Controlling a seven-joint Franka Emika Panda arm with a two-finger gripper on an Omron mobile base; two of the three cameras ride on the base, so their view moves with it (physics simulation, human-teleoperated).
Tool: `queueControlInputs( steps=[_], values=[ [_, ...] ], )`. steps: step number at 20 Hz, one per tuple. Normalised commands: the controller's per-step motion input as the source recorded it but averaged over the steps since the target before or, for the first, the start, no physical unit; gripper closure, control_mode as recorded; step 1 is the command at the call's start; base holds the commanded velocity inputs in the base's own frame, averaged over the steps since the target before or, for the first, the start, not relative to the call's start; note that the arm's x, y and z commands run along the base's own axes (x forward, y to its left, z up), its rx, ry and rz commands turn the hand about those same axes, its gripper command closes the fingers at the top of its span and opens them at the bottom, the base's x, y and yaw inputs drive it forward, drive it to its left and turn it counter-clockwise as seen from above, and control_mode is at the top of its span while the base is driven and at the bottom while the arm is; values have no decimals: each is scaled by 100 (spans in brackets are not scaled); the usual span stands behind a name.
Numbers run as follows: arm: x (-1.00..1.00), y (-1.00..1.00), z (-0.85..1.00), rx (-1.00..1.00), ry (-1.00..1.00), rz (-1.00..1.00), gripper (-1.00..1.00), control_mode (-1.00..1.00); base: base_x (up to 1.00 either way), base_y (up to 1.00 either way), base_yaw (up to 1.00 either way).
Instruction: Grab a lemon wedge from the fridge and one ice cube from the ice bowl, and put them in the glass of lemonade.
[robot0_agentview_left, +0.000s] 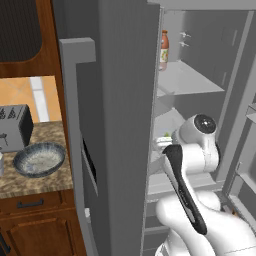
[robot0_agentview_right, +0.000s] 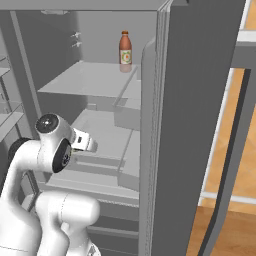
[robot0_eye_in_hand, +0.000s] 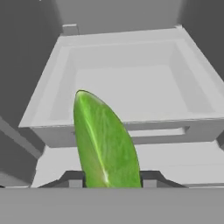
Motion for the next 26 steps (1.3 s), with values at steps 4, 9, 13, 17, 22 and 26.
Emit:
queueControlInputs(
  steps=[4,9,13,17,22,26],
  values=[
    [-100,-19,100,4,-7,0,100,-100,0,0,0],
    [-100,-40,42,2,-4,0,100,-100,0,0,0],
    [-94,-2,0,-1,0,1,100,-100,0,0,0],
    [-76,6,-12,-5,6,0,100,-100,0,0,0],
    [0,0,0,0,0,0,100,100,-93,9,0],
    [0,0,0,0,0,0,100,100,-100,13,0]
  ],
)
